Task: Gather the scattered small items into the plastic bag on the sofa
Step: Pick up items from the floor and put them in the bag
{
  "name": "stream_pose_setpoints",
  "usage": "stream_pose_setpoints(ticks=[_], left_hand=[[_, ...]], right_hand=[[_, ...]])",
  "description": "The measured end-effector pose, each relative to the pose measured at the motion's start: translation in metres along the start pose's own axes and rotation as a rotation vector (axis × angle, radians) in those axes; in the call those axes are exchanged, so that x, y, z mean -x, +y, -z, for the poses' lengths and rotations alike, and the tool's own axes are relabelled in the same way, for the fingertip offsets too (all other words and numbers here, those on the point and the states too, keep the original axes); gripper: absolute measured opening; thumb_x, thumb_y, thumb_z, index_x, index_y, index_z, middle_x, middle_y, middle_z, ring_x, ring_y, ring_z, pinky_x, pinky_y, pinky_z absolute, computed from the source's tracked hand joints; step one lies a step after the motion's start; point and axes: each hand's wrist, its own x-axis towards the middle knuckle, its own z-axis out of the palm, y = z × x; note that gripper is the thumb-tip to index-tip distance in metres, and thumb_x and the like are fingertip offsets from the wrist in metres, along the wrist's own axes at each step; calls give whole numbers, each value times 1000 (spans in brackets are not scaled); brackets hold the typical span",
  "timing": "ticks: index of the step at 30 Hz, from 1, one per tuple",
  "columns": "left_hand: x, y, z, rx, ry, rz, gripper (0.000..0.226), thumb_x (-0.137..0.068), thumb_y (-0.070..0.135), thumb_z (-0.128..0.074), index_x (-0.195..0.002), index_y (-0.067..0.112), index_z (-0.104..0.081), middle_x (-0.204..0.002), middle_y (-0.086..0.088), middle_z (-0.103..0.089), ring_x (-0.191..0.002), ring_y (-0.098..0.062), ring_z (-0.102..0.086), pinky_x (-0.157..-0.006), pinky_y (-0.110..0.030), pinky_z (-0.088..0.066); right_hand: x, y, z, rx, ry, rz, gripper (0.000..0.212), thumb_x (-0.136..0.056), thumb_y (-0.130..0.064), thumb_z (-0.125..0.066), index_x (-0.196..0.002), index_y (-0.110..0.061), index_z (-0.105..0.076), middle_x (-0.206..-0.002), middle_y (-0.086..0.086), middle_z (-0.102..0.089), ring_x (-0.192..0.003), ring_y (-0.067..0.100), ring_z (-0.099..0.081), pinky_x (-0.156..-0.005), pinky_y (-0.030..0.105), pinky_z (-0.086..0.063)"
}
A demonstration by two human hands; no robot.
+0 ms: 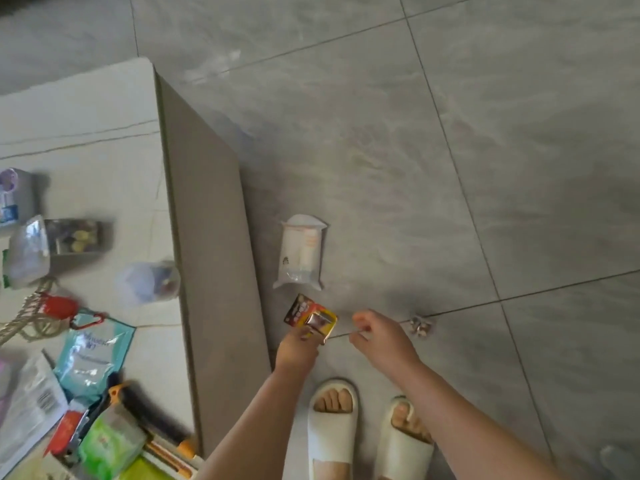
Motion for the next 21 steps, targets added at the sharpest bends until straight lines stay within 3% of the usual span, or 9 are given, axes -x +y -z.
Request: stream_pose_setpoints(ticks=[3,6,8,10,12,13,15,16,21], left_hand=[[-47,-21,-16,137,12,84,23,-92,7,-52,-115,5,-56,-75,-6,-55,-65,-18,-51,-57,-27,-44],[-88,-39,-28,197,35,128,19,-92,7,-51,-109,12,-55,-89,-13,-59,-77,-24,-52,-71,-33,-47],[-111,-47,-33,225,72,154,6,-90,6,-52,-88,8,-57,-84,-11,-60,-76,-25,-53,-76,-34,-46],[-134,-56,-37,274,94,187,18,-90,3,-50,-74,13,-52,-77,-9,-57,-70,-21,-51,-71,-31,-45],[-146,-60,-39,359,127,211,9,-89,3,-52,-85,10,-55,-84,-12,-58,-71,-20,-53,-71,-31,-46],[-149,-61,-41,411,139,224,13,-88,3,-55,-100,7,-57,-90,-14,-60,-76,-22,-56,-73,-33,-47],[-157,-67,-41,498,146,258,42,-85,5,-62,-126,7,-49,-100,-14,-61,-86,-24,-58,-79,-35,-48],[-160,-70,-40,515,149,267,45,-85,5,-63,-128,6,-49,-98,-13,-61,-85,-23,-59,-78,-35,-48],[-162,-75,-41,472,108,241,19,-89,9,-63,-107,6,-62,-77,-4,-60,-70,-15,-54,-61,-27,-43]], right_hand=[[-43,9,-39,9,-14,66,32,-85,-23,-63,-115,-16,-60,-114,3,-66,-105,20,-61,-88,34,-50],[-79,18,-76,74,-9,94,33,-84,-22,-62,-116,-20,-58,-112,2,-64,-103,21,-61,-85,32,-50],[-99,23,-96,105,-6,112,35,-82,-21,-60,-117,-20,-56,-112,3,-61,-104,23,-58,-84,32,-48],[-115,29,-112,155,-2,133,40,-83,-20,-60,-122,-18,-53,-117,5,-57,-110,23,-54,-88,32,-45],[-125,36,-125,184,10,143,43,-85,-18,-58,-127,-16,-50,-124,5,-53,-114,24,-51,-94,31,-42],[-129,39,-131,190,22,143,43,-86,-17,-57,-127,-15,-49,-126,5,-52,-116,23,-50,-96,31,-41],[-131,43,-141,197,63,132,40,-88,-17,-55,-127,-16,-48,-127,4,-51,-116,23,-47,-98,30,-39],[-131,44,-144,195,83,122,38,-89,-18,-54,-127,-17,-47,-126,4,-52,-116,23,-46,-97,30,-39],[-131,51,-142,75,104,-39,46,-85,-30,-62,-127,-17,-49,-121,7,-55,-114,26,-48,-97,34,-41]])
